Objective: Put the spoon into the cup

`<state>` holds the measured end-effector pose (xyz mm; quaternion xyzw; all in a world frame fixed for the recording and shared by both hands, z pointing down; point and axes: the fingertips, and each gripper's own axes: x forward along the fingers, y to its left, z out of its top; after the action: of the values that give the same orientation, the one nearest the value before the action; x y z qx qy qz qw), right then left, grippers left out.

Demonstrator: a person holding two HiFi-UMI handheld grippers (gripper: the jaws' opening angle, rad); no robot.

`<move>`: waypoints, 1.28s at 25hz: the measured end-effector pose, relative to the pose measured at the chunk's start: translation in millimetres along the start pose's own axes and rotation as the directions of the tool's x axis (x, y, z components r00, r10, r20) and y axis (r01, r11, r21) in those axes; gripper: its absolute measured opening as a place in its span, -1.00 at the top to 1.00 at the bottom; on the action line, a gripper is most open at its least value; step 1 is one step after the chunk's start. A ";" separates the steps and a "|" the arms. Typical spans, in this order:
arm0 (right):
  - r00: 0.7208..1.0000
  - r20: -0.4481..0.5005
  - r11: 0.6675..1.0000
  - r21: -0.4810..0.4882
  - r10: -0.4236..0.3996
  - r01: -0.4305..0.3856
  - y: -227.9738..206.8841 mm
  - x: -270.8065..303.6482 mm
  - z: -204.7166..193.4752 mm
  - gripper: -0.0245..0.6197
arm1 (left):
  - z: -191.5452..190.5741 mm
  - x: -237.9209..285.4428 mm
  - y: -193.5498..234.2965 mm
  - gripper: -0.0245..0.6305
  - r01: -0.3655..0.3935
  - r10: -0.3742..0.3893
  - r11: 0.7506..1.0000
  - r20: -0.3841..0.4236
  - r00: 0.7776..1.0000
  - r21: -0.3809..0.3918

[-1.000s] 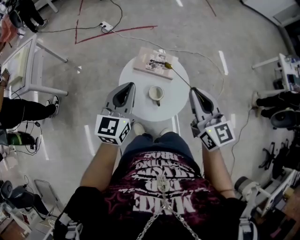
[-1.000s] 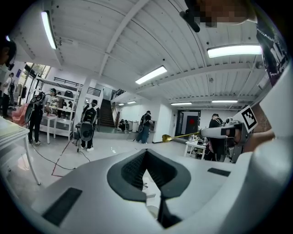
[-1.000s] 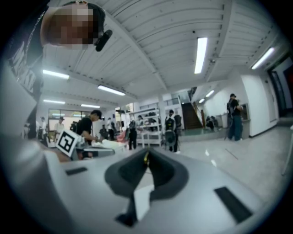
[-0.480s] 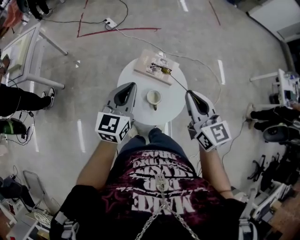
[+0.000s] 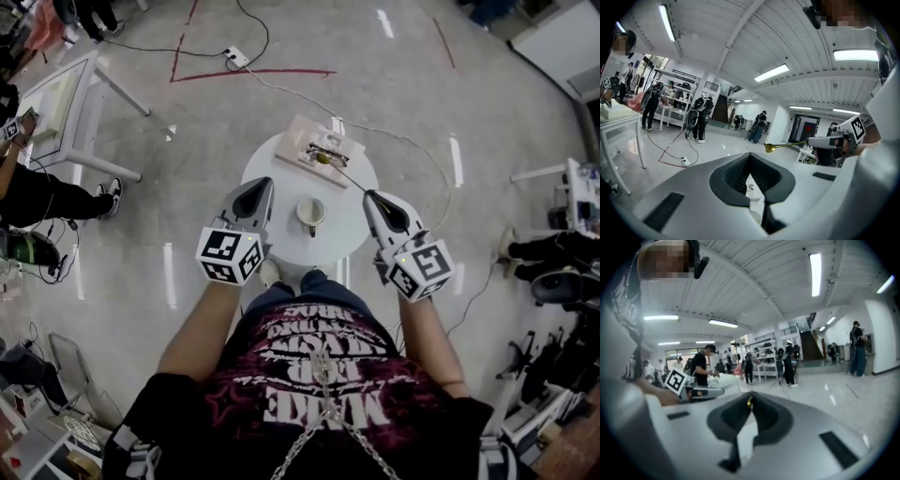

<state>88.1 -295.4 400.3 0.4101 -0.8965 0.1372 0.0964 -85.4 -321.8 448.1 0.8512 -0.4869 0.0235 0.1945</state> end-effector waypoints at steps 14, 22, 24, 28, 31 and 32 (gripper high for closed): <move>0.998 -0.066 0.998 0.065 0.000 0.004 -40.2 9.8 -51.5 0.81 | -58.1 44.2 -5.3 0.85 -0.002 -0.003 1.000 -0.143 0.990 -0.030; 0.987 -0.158 0.997 0.075 0.032 -0.021 -43.6 24.4 -93.6 0.81 | -86.5 47.7 10.1 0.85 -0.044 0.036 0.998 -0.201 0.979 -0.034; 0.980 -0.195 0.997 0.077 0.044 -0.029 -45.2 28.8 -110.1 0.81 | -98.3 49.5 13.0 0.85 -0.052 0.045 0.998 -0.222 0.974 -0.027; 0.967 -0.249 0.996 0.086 0.060 -0.040 -45.0 34.1 -135.7 0.81 | -121.2 50.7 17.1 0.85 -0.064 0.054 0.997 -0.263 0.963 -0.030; 0.955 -0.289 0.994 0.095 0.071 -0.046 -43.0 37.2 -152.4 0.81 | -135.8 47.6 20.9 0.85 -0.076 0.062 0.997 -0.296 0.953 -0.035; 0.951 -0.301 0.994 0.097 0.074 -0.047 -43.3 37.8 -157.4 0.81 | -141.0 47.1 21.2 0.85 -0.077 0.063 0.996 -0.308 0.949 -0.033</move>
<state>106.2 -298.1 566.9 0.3603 -0.8761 0.2412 0.2107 -57.4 -320.0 595.6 0.8149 -0.4810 0.1512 0.2858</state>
